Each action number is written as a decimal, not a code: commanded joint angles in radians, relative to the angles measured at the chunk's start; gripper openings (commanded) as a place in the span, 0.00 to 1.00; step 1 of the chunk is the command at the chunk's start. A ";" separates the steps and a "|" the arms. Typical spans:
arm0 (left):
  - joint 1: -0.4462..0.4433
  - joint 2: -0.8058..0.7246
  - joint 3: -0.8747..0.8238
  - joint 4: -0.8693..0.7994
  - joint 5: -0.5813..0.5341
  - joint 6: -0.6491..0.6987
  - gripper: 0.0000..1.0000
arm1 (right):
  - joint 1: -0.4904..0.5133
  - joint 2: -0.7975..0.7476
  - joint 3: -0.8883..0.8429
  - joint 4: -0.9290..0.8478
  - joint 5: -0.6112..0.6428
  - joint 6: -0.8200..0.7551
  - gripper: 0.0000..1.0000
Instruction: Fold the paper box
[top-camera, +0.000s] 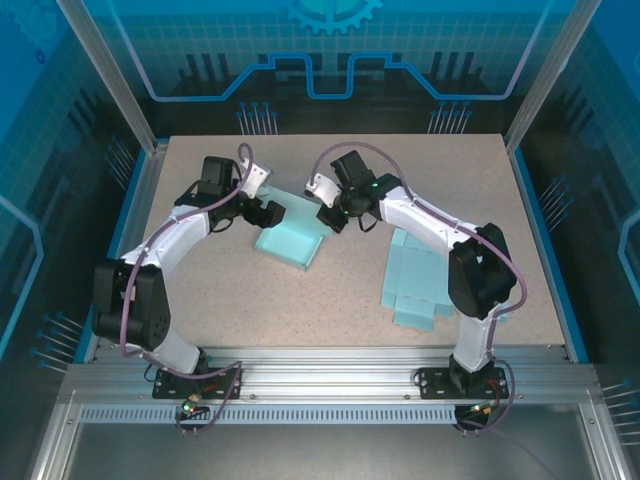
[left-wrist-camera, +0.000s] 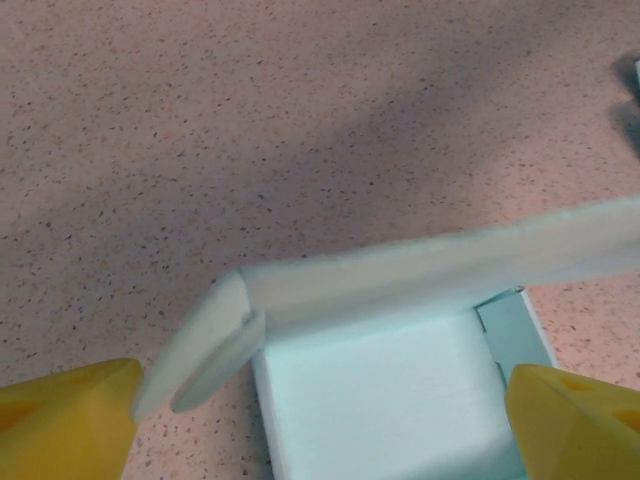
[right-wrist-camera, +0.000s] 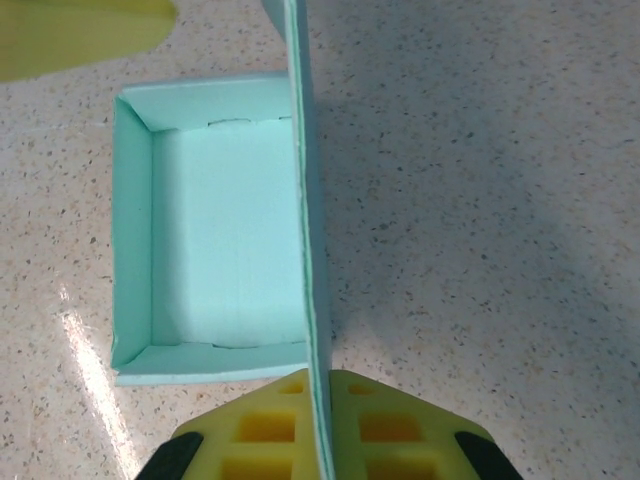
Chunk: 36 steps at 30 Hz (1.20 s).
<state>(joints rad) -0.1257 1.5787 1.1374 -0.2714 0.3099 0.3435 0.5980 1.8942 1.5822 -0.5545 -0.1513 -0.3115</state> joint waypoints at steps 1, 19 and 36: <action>0.024 0.035 0.028 0.003 -0.032 0.007 0.90 | -0.010 0.036 0.051 -0.069 -0.053 -0.041 0.03; 0.087 0.022 -0.018 -0.014 0.012 0.017 0.90 | -0.017 0.065 0.114 -0.120 -0.071 -0.066 0.03; 0.023 0.095 0.005 0.034 0.013 -0.069 0.36 | -0.014 0.005 0.061 -0.060 0.073 0.100 0.29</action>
<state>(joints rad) -0.0887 1.6676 1.1248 -0.2745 0.3149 0.3038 0.5926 1.9415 1.6661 -0.6281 -0.1238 -0.2745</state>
